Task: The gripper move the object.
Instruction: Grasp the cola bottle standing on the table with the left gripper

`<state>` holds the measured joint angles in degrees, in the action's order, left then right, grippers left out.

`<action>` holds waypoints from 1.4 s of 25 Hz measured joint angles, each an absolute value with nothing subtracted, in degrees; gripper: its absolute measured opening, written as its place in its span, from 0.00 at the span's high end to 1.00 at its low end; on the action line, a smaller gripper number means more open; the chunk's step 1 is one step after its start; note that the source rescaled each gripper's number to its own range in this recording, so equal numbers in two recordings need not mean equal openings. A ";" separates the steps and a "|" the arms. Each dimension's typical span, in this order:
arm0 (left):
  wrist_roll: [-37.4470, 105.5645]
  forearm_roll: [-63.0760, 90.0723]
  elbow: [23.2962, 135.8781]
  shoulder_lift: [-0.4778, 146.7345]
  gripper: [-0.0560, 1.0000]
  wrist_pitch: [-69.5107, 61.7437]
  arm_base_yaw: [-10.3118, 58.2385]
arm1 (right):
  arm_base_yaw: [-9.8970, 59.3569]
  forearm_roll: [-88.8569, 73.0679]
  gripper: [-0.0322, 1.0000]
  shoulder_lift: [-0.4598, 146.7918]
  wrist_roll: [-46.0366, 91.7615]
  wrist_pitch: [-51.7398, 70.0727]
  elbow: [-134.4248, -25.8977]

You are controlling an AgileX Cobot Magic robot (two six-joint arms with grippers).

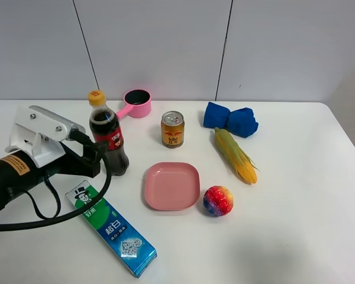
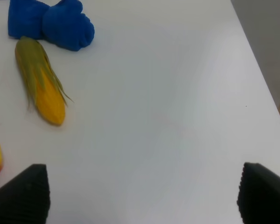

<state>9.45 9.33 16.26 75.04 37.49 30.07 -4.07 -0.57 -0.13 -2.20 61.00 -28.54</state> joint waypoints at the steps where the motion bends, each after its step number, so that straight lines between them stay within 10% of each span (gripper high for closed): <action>1: 9.20 9.12 16.26 75.98 0.22 39.62 30.07 | -4.07 -0.57 0.00 -0.13 -2.20 61.00 -28.54; 35: 2.87 4.79 18.13 92.94 0.23 60.25 30.07 | -4.07 -0.57 0.00 -0.13 -2.20 61.00 -28.54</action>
<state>2.87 4.79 18.13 92.94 60.25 30.07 -4.07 -0.57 -0.13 -2.20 61.00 -28.54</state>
